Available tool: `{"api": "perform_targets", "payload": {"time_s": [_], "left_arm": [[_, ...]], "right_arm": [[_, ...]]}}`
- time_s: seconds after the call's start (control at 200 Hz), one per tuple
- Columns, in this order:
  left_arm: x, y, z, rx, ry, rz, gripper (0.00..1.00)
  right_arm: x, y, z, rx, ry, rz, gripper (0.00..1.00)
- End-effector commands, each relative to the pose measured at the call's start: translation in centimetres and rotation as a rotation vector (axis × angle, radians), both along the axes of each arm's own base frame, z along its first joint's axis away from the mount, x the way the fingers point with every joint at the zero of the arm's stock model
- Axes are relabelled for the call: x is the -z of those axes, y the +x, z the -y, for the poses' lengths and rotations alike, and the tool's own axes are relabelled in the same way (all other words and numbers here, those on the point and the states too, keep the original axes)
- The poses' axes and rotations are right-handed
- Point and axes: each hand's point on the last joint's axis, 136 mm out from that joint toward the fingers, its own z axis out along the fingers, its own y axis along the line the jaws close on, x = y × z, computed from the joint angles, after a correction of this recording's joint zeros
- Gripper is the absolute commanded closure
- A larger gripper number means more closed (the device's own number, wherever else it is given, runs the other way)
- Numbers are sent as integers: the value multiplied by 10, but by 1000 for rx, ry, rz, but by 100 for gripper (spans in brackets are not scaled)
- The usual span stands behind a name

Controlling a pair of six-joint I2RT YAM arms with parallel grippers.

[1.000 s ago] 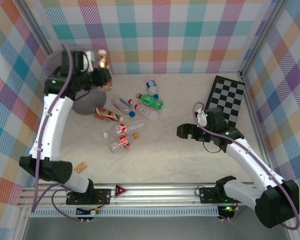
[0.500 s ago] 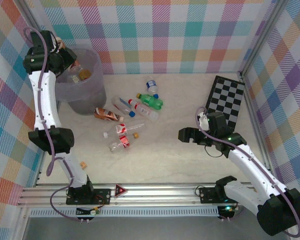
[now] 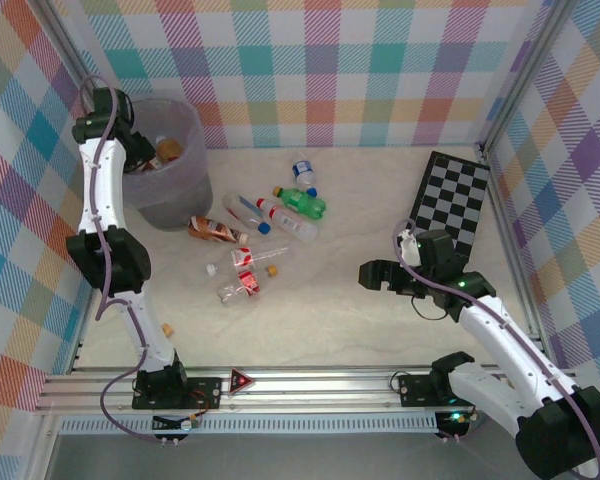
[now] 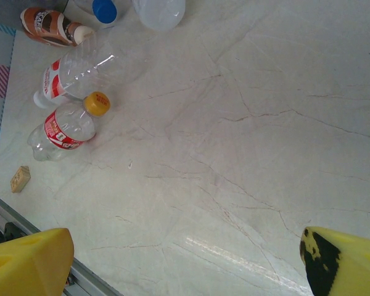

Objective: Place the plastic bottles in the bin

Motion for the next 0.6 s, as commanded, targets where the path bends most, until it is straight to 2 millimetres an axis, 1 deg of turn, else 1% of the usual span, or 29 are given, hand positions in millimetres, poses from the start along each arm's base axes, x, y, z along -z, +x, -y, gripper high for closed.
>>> {"api": "perform_targets", "payload": {"time_s": [0.0, 0.06, 0.12, 0.275, 0.41, 0.49, 0.595], "left_arm": [[-19, -11, -4, 20, 49, 16, 55], [-19, -11, -4, 25, 52, 19, 48], [-22, -10, -3, 33, 48, 31, 39], [-33, -8, 4, 66, 33, 71, 21], [-45, -9, 6, 81, 40, 101, 15], [-52, -10, 7, 88, 45, 117, 14], [-67, -10, 10, 115, 49, 153, 13]], "right_arm": [[8, 2, 0, 4, -1, -21, 6], [8, 2, 0, 1, -1, -22, 6], [7, 3, 0, 2, -3, -18, 6], [5, 4, 0, -1, -6, -15, 6], [5, 4, -1, 0, -4, -17, 6], [4, 5, -2, -4, -3, -16, 6], [1, 6, -3, -9, -1, -14, 6]]}}
